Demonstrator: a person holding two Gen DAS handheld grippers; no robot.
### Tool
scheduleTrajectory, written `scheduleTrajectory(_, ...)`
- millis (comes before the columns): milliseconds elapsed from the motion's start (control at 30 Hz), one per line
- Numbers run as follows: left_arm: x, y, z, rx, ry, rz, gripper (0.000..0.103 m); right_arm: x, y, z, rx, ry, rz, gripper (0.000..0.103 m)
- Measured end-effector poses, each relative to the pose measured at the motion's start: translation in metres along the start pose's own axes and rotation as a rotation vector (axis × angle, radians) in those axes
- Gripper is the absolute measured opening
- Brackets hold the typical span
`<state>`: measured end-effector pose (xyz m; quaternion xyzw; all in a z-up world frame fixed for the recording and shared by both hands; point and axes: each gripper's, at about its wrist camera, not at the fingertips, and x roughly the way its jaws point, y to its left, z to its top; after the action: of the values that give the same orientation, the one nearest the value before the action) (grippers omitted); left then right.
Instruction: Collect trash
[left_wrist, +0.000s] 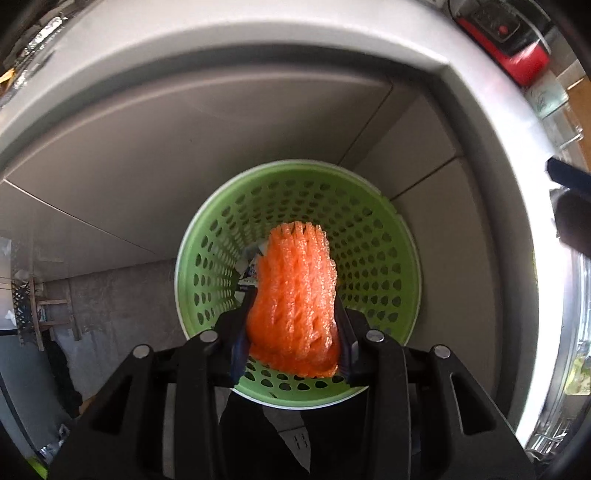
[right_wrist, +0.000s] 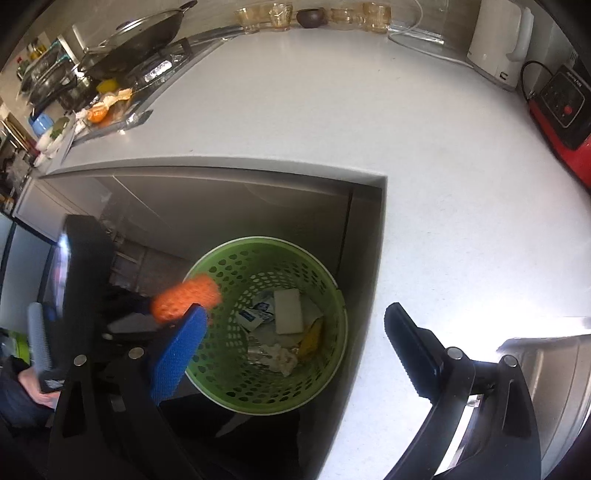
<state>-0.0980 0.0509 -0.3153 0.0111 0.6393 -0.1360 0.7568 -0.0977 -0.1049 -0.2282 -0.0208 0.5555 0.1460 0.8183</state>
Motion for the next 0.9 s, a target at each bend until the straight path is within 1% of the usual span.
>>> scheduleTrajectory(33,0.003,-0.002,0.0,0.007,0.009,0.009,0.044,0.0,0.001,0.0,-0.004,0.0,0.001,0.096)
scheduleTrajectory(67,0.005,-0.002,0.0,0.011,0.018,0.011,0.053,0.0,0.002,0.0,-0.007,0.0,0.003,0.096)
scheduleTrajectory(100,0.006,-0.004,-0.001,0.015,0.023,0.015,0.057,0.0,0.002,0.0,-0.01,0.0,0.003,0.096)
scheduleTrajectory(133,0.006,-0.006,-0.001,0.02,0.022,0.02,0.066,0.001,0.003,0.001,-0.012,0.001,0.0,0.096)
scheduleTrajectory(167,0.005,-0.007,-0.001,0.025,0.018,0.023,0.069,0.001,0.003,0.001,-0.012,0.002,-0.001,0.096)
scheduleTrajectory(233,0.004,-0.01,0.002,0.031,0.015,0.032,0.078,0.001,0.003,0.001,-0.012,0.004,-0.006,0.096)
scheduleTrajectory(300,0.002,-0.012,0.003,0.028,0.011,0.04,0.082,-0.001,0.003,0.001,-0.009,0.001,-0.016,0.096)
scheduleTrajectory(400,-0.01,-0.012,0.007,0.011,-0.016,0.054,0.082,-0.009,0.001,0.004,0.0,-0.017,-0.049,0.096)
scheduleTrajectory(467,-0.027,-0.009,0.011,-0.011,-0.059,0.057,0.082,-0.022,-0.004,0.008,0.023,-0.046,-0.088,0.096)
scheduleTrajectory(600,-0.079,-0.004,0.021,-0.044,-0.203,0.085,0.082,-0.056,-0.017,0.022,0.09,-0.133,-0.137,0.096)
scheduleTrajectory(700,-0.124,0.001,0.03,-0.051,-0.316,0.122,0.084,-0.08,-0.022,0.036,0.119,-0.204,-0.171,0.096)
scheduleTrajectory(767,-0.153,0.003,0.034,-0.051,-0.385,0.148,0.091,-0.097,-0.023,0.046,0.127,-0.25,-0.191,0.097)
scheduleTrajectory(800,-0.173,0.003,0.036,-0.055,-0.437,0.166,0.092,-0.104,-0.023,0.051,0.124,-0.269,-0.197,0.097)
scheduleTrajectory(900,-0.208,0.004,0.046,-0.07,-0.505,0.18,0.095,-0.131,-0.019,0.065,0.109,-0.34,-0.219,0.1)
